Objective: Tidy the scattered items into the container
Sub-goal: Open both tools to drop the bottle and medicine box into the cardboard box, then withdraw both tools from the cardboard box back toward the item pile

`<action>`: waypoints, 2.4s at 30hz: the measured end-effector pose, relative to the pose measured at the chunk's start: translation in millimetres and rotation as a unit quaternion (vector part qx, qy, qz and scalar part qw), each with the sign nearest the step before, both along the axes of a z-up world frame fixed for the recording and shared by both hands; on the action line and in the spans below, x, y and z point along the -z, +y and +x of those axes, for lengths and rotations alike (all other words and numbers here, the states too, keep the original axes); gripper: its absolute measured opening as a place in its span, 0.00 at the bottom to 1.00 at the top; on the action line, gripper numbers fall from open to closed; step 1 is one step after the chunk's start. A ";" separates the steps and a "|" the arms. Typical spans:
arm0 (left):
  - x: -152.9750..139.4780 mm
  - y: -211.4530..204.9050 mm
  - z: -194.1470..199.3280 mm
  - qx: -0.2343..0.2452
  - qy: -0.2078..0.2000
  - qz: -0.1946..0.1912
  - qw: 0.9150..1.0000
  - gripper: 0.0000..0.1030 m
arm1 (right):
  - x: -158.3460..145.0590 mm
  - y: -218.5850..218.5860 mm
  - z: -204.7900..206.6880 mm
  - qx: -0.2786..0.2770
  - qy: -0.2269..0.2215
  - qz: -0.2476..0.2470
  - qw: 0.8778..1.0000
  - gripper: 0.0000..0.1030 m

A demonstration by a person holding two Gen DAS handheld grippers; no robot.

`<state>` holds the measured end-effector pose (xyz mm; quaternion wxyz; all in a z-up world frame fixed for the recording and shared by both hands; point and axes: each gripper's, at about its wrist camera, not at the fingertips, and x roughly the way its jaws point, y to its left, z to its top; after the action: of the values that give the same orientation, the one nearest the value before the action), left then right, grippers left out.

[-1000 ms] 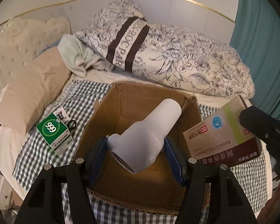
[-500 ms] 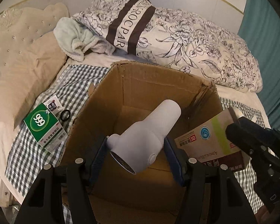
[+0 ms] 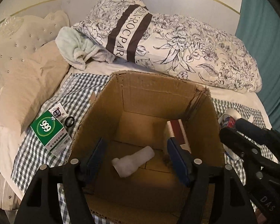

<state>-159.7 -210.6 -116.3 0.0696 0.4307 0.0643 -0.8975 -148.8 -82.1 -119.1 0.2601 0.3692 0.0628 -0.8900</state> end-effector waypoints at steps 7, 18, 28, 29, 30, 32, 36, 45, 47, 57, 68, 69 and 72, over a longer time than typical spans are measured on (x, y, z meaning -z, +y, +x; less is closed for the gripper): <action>-23.4 7.8 19.8 -0.005 0.022 0.000 1.000 0.73 | -15.6 21.1 18.0 0.011 0.014 -0.003 1.000 0.44; -42.2 32.1 65.5 -0.003 0.050 0.006 0.999 0.89 | -36.8 68.2 60.7 0.033 0.045 0.000 0.998 0.58; -71.5 64.3 100.5 0.008 0.077 0.013 0.997 0.98 | -70.4 120.0 102.8 0.068 0.101 0.003 0.993 0.91; -75.3 68.2 104.5 0.011 0.082 0.013 0.997 0.99 | -71.6 123.9 105.7 0.070 0.105 0.008 0.992 0.91; -78.9 71.8 108.4 0.013 0.088 0.013 0.996 1.00 | -73.3 128.9 109.0 0.073 0.107 0.013 0.991 0.91; -86.4 79.1 115.8 0.018 0.101 0.011 0.995 1.00 | -76.7 137.9 113.1 0.079 0.107 0.013 0.991 0.92; -97.8 95.1 126.3 0.027 0.113 0.002 0.993 1.00 | -85.3 156.5 128.7 0.098 0.112 0.007 0.989 0.99; -120.2 126.1 152.0 0.046 0.139 -0.003 0.989 1.00 | -107.4 194.5 167.7 0.129 0.147 0.019 0.981 1.00; -123.9 132.4 155.7 0.052 0.144 -0.003 0.988 1.00 | -110.4 204.1 173.0 0.136 0.148 0.015 0.979 1.00; -132.1 171.4 164.9 0.078 0.152 -0.009 0.985 1.00 | -118.7 258.8 197.1 0.177 0.148 -0.009 0.973 1.00; -130.9 221.3 161.3 0.118 0.157 -0.023 0.980 1.00 | -110.5 301.1 201.1 0.203 0.139 -0.006 0.969 1.00; -130.1 224.5 159.5 0.121 0.155 -0.022 0.980 1.00 | -109.4 303.7 200.3 0.205 0.137 -0.006 0.969 1.00; -127.1 232.4 154.7 0.126 0.151 -0.020 0.980 1.00 | -106.5 312.3 197.5 0.209 0.133 -0.009 0.969 1.00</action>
<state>-5.0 21.8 10.8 -0.0455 0.2936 0.0011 -0.9548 48.6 230.2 -12.6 0.0606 0.2498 0.0106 -0.9663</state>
